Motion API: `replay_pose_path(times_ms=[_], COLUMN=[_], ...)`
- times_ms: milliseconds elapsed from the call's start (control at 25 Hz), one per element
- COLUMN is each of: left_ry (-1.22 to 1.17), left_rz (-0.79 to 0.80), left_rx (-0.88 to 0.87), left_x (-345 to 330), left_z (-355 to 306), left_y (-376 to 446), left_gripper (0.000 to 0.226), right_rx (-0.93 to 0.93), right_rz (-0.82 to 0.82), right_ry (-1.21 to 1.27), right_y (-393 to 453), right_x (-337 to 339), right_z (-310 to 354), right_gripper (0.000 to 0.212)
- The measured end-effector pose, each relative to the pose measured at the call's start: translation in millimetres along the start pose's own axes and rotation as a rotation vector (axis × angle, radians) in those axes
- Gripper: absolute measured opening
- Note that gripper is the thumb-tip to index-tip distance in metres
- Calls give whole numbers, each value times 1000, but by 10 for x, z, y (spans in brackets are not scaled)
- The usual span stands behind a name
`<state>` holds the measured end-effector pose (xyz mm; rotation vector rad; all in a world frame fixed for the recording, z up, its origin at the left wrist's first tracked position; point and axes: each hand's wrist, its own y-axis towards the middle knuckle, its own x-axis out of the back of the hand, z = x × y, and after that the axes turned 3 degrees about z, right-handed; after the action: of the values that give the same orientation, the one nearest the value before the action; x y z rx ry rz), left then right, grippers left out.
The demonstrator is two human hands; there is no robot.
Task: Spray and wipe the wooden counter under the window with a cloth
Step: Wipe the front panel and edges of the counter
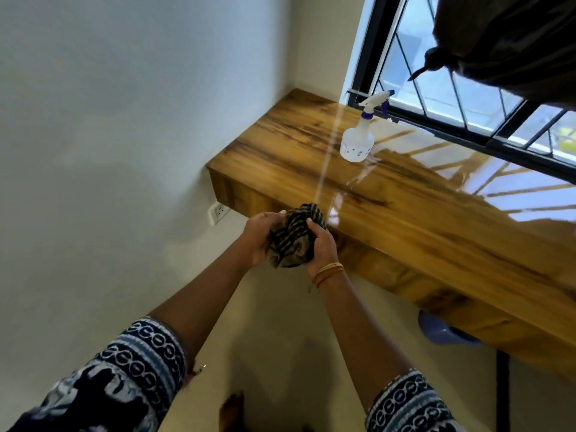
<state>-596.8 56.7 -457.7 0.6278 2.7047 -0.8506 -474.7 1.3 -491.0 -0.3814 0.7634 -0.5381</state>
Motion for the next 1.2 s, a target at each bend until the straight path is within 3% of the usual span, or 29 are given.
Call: replay_pose_path(times_ms=[80, 200, 360, 520, 840, 1040, 1200], left_ry=[32, 165, 496, 650, 487, 573, 674], left_rz=[35, -33, 3, -31, 4, 12, 98], left_rx=[20, -6, -165, -384, -713, -954, -1023], left_x=[198, 383, 576, 818, 1203, 1331, 1374], left_z=[3, 35, 277, 789, 1285, 1378, 1414], left_y=[104, 327, 813, 1404, 2287, 2611, 2490], left_gripper=[41, 30, 13, 17, 27, 26, 15], right_rx=[40, 23, 42, 119, 260, 420, 455], right_rz=[-9, 9, -2, 35, 289, 409, 552], right_ry=[25, 19, -80, -66, 235, 253, 285], right_y=[130, 283, 677, 1276, 1799, 2016, 1974], right_x=[-81, -83, 90, 356, 605, 736, 855], right_z=[-214, -460, -752, -1138, -1503, -1645, -1846], right_gripper=[42, 41, 41, 40, 39, 42, 43])
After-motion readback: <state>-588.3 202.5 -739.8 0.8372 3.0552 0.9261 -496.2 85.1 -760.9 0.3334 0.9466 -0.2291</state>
